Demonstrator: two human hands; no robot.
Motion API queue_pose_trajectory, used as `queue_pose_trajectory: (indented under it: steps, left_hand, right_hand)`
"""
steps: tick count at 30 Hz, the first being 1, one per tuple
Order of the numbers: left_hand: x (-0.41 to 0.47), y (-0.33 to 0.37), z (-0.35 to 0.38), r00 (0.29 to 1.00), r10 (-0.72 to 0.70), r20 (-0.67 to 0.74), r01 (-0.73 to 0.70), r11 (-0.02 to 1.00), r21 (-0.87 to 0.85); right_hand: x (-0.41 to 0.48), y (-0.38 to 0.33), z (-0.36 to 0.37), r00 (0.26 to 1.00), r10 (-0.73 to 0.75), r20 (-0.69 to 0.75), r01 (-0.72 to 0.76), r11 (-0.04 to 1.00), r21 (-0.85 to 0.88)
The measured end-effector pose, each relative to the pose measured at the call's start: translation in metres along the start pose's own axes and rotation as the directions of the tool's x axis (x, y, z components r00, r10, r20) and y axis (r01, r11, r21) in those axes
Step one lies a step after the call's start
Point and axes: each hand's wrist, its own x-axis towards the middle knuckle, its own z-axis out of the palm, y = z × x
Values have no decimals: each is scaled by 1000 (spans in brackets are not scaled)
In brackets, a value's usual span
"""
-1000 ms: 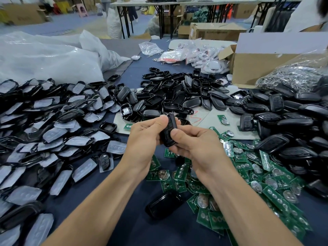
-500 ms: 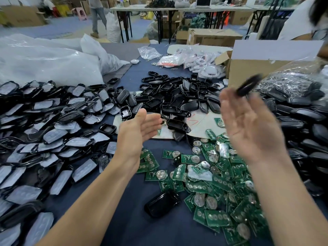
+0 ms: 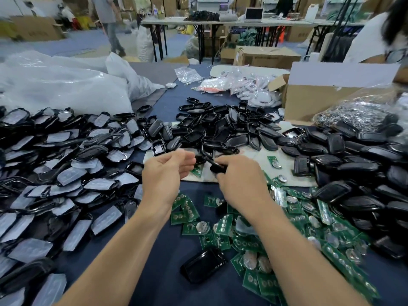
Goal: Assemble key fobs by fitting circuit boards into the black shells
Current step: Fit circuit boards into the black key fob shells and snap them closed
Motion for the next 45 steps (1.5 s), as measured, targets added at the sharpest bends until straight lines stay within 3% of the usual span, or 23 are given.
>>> queue_pose_trajectory:
  steps: [7,14,18,20,23,25,31,35,37,40,45]
  left_hand:
    - [-7,-4,9,973,124,195,-158,973,167]
    - [-9,-10,13,956,114,269,-155,979,136]
    - [-4,-5,8,982,49,182,-48,999,-8]
    - [-1,-1,5,994,24,104,-21,999,-28]
    - [3,-2,1,999,1,52,0,1000,-5]
    - [3,-3,0,999,-2,53,1,1000,16]
    - [3,-8,-2,998,-27,-50,24,997,-68]
    - [4,-9,-1,999,17,-41,-17,1000,-8]
    - [3,-10,1,998,58,31,-60,996,61]
    - [-1,-10,4,987,85,135,-111,973,203]
    - [-4,-9,4,982,130,134,-167,931,325]
  right_hand:
    - [-26,2,-3,989,38,-140,22,916,400]
    - [-38,-7,-1,997,-83,6,65,830,554]
    - [-34,-2,-10,997,6,-71,25,906,423]
    - [-32,2,-22,996,-52,68,30,957,289]
    - [-34,9,-35,926,-41,376,11,997,80]
    - [-32,11,-36,908,8,418,-35,998,58]
    - [-30,12,-16,960,73,271,-120,979,162]
    - [-28,17,-15,993,65,102,-88,967,240]
    - [-27,16,-15,994,98,54,-112,912,394]
    - [-26,13,-13,982,150,111,-187,767,614]
    - [-27,9,-11,955,209,210,-279,389,878]
